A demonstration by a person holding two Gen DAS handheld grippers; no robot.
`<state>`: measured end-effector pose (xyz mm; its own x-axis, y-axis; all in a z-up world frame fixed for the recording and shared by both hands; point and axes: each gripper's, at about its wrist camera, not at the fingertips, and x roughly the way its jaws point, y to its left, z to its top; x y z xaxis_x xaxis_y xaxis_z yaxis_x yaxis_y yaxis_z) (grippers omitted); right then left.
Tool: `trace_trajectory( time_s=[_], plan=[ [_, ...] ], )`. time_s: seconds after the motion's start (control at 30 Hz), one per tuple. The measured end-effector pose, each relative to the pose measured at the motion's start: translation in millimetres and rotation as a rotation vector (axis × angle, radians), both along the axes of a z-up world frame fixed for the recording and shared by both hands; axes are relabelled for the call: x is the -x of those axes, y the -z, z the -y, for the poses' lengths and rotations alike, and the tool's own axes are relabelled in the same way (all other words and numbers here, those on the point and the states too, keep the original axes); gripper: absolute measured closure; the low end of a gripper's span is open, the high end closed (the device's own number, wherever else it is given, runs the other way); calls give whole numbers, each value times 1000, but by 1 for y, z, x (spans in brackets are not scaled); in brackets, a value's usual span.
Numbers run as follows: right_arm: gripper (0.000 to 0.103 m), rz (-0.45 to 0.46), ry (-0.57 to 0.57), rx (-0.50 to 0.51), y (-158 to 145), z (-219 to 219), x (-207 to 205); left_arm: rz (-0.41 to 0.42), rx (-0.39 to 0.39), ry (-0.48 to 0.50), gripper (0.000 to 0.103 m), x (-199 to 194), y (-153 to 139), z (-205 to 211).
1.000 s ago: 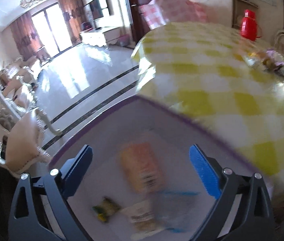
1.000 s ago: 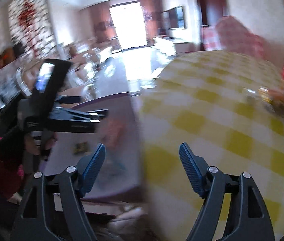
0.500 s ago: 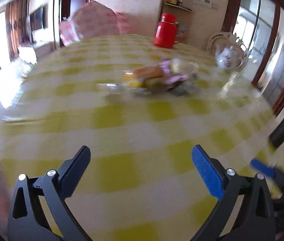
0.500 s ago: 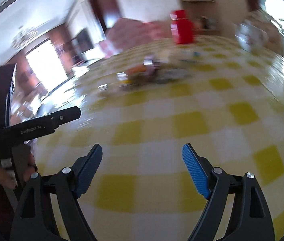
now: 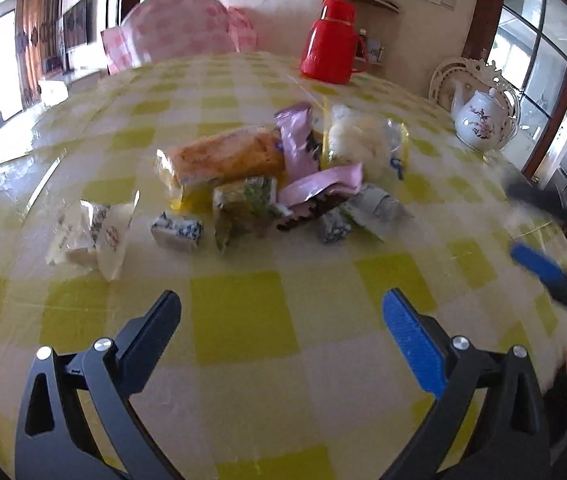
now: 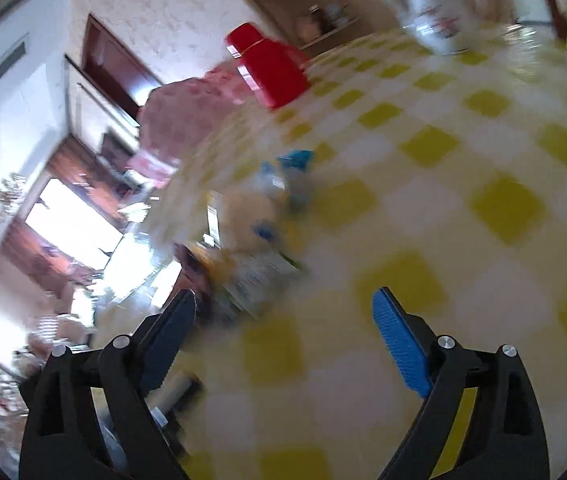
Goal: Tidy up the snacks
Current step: 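Grasp the round bun in the clear bag with the right gripper, then grasp the green-and-white packet with the left gripper while the right holds the bun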
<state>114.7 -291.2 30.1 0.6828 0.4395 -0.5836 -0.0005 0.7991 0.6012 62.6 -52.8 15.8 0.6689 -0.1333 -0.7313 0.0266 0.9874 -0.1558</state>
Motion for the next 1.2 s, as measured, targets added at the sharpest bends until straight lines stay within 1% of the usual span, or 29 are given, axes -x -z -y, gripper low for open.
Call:
trace_trajectory(
  time_s=[0.03,0.07,0.1,0.17,0.23,0.3,0.33,0.37,0.4,0.47,0.5,0.53,0.6,0.63,0.67,0.7,0.77,0.87,0.93,1.07,1.1,1.17,1.2],
  plan=[
    [15,-2,-5,-2,-3,-5,-12,4,34,10,2,1,0,-3],
    [15,-4,-13,-1,-6,-12,-24,17,51,20,2,2,0,-5],
    [15,-7,-26,1,-7,-19,-40,25,63,33,2,3,-1,-5],
    [15,-17,-35,16,-11,-35,-57,16,75,41,2,0,1,-6],
    [15,-27,-54,57,-13,-53,-76,3,93,36,2,-3,4,-9],
    [15,-40,-63,148,-15,-74,-88,-6,114,26,2,-3,4,-11],
    [15,-59,-59,238,-14,-91,-96,-11,123,21,2,-5,5,-13],
    [15,-72,-61,288,-13,-100,-101,-17,134,11,2,-5,5,-15],
    [15,-94,-74,371,-9,-115,-109,-20,145,-1,2,-6,6,-17],
    [14,-112,-51,467,-3,-129,-121,-33,192,-14,2,-7,9,-22],
    [14,-135,-43,540,4,-138,-126,-30,203,-15,2,-7,8,-24],
    [14,-140,-50,584,9,-142,-127,-30,209,-18,2,-6,8,-25],
    [15,-103,-66,652,16,-145,-125,-32,214,-14,2,-5,8,-26],
    [25,-98,-67,658,18,-142,-124,-32,215,-12,2,-5,8,-26],
    [29,-82,-73,647,18,-136,-120,-33,216,-11,2,-4,8,-26],
    [39,-57,-89,635,16,-127,-113,-33,218,-11,2,-4,8,-26],
    [40,-43,-76,658,14,-113,-102,-33,216,-9,2,-4,8,-26],
    [42,-11,-81,570,9,-78,-72,-34,212,-9,2,-4,8,-26],
    [42,19,-82,526,2,-57,-43,-34,209,-9,2,-3,8,-26],
    [41,45,-32,514,-3,-17,17,-45,173,2,2,-1,8,-20],
    [41,48,-11,517,-2,-9,30,-51,164,14,2,-2,8,-18],
    [41,44,39,508,5,6,53,-57,138,80,2,2,7,-5],
    [41,30,59,480,9,15,63,-47,133,122,2,4,6,3]
  ],
)
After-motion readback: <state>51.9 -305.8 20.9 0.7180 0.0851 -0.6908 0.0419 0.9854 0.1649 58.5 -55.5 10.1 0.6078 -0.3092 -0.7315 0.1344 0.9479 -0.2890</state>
